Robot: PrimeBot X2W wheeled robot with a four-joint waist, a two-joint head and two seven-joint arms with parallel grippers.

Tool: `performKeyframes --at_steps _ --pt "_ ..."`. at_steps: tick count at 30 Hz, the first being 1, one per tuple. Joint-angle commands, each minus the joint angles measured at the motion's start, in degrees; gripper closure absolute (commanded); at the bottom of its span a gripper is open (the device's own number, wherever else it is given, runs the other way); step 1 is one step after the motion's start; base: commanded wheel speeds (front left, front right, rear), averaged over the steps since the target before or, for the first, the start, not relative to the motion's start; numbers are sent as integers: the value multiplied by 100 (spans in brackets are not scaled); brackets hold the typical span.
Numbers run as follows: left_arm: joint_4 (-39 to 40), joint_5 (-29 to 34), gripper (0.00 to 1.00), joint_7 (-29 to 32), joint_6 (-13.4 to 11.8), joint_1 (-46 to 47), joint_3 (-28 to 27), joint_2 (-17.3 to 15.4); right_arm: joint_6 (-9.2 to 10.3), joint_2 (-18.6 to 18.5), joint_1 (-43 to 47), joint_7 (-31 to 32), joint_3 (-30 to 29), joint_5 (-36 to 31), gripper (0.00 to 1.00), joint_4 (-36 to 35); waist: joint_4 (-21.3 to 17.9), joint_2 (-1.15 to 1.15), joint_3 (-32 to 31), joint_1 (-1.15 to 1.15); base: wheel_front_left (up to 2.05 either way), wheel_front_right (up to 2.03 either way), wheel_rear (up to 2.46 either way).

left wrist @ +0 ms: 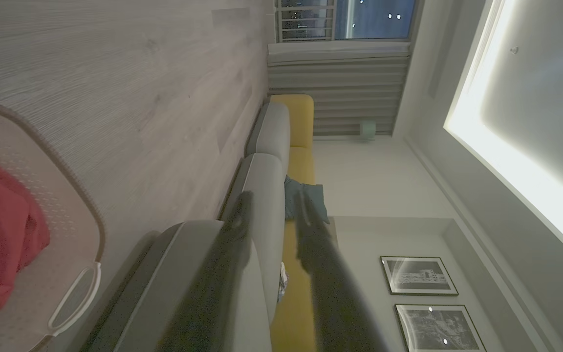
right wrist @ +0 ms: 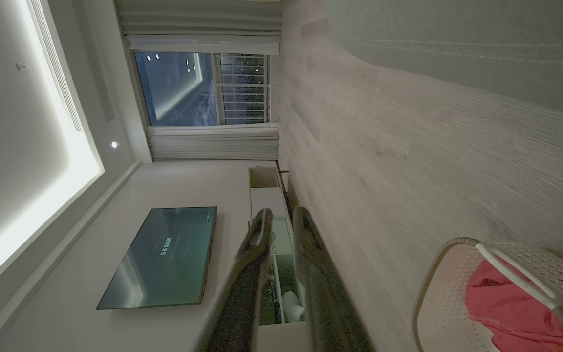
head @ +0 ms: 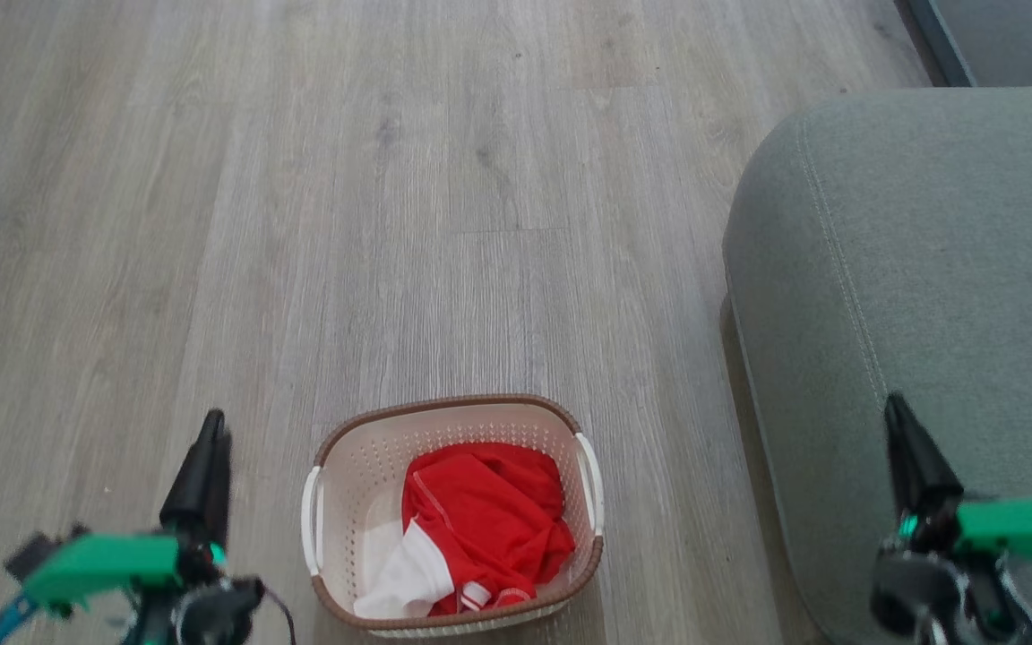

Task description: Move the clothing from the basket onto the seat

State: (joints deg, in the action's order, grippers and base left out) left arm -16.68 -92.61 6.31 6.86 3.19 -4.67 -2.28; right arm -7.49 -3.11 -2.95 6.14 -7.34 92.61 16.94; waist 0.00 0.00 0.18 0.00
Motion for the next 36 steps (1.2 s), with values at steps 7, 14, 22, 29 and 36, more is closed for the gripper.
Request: performKeyframes --at_steps 7,14,22,29,36 --pt "-136 32 0 -86 3 -84 -14 16 0 1 83 -85 20 -65 0 114 2 0 12 0 0 0 0" --pt "-95 158 0 -188 6 -54 -88 12 0 2 37 -186 -30 -259 0 64 10 0 24 0 0 0 0" --pt "-19 500 0 -324 10 9 -256 7 0 4 -39 -322 -63 -723 0 -56 20 0 38 0 0 0 0" --pt "100 799 0 -444 13 79 -379 2 0 5 -120 -440 -14 -1387 0 -334 31 0 43 0 0 0 0" --pt "888 1870 0 -716 -24 312 -827 -8 0 8 -407 -710 532 -3376 0 -1121 104 0 76 0 0 0 0"
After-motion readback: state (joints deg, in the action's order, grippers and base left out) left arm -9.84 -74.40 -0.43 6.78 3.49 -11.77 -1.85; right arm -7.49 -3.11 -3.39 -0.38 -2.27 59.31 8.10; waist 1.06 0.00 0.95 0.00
